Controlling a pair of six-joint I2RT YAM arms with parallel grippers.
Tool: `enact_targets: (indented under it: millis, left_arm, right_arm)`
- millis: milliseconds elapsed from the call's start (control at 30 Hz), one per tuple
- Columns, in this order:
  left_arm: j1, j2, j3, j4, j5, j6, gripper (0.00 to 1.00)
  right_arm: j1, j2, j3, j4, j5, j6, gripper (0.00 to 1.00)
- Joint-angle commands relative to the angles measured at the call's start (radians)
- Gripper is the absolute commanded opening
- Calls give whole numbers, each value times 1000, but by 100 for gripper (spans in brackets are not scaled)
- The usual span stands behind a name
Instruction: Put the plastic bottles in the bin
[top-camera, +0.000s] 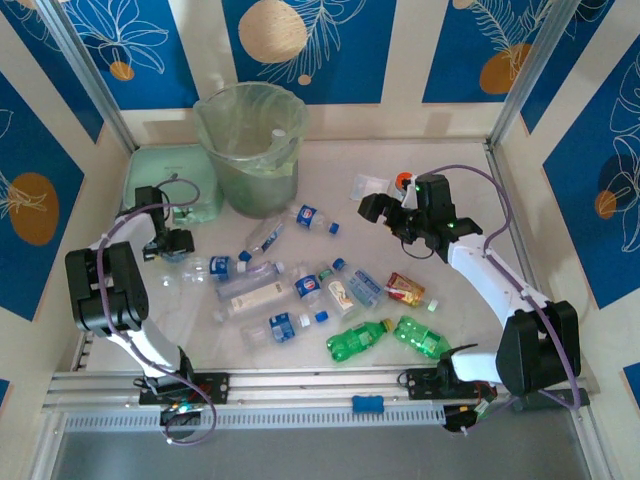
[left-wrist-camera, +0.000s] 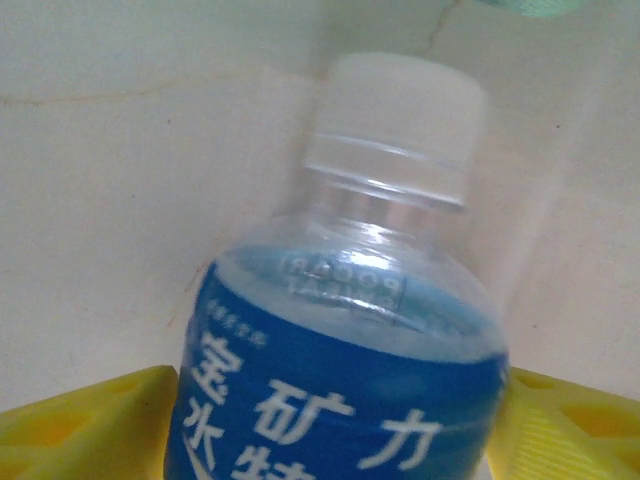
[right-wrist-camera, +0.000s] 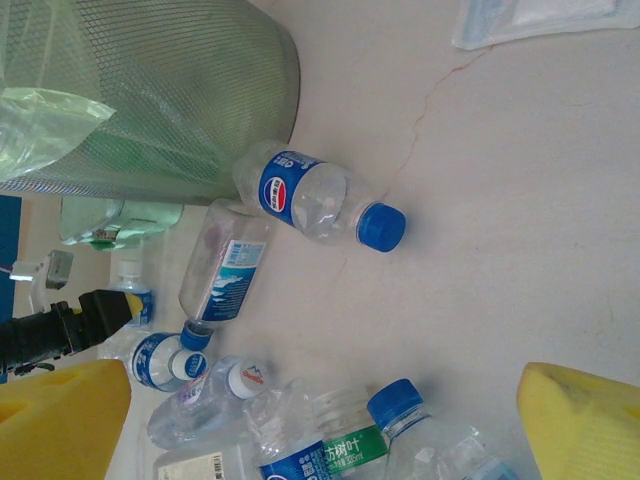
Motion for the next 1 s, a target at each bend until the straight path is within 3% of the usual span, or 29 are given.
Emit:
enact_targets:
  millis: [0, 233, 533, 800, 967]
  left_arm:
    - [-9, -3, 4, -23, -21, 18, 68]
    - [-14, -19, 8, -31, -25, 32, 55]
    - [-18, -182, 30, -73, -14, -5, 53]
    - [-17, -417, 33, -103, 122, -113, 52]
    - [-18, -573, 51, -44, 270, -224, 52]
  right_arm:
    - [-7, -31, -17, 4, -10, 1, 100]
    - [-13, -48, -29, 3, -7, 2, 100]
    - [-18, -46, -25, 7, -7, 3, 100]
    - [-12, -5, -16, 60, -34, 32, 100]
    - [5, 33, 1, 88, -61, 40, 100]
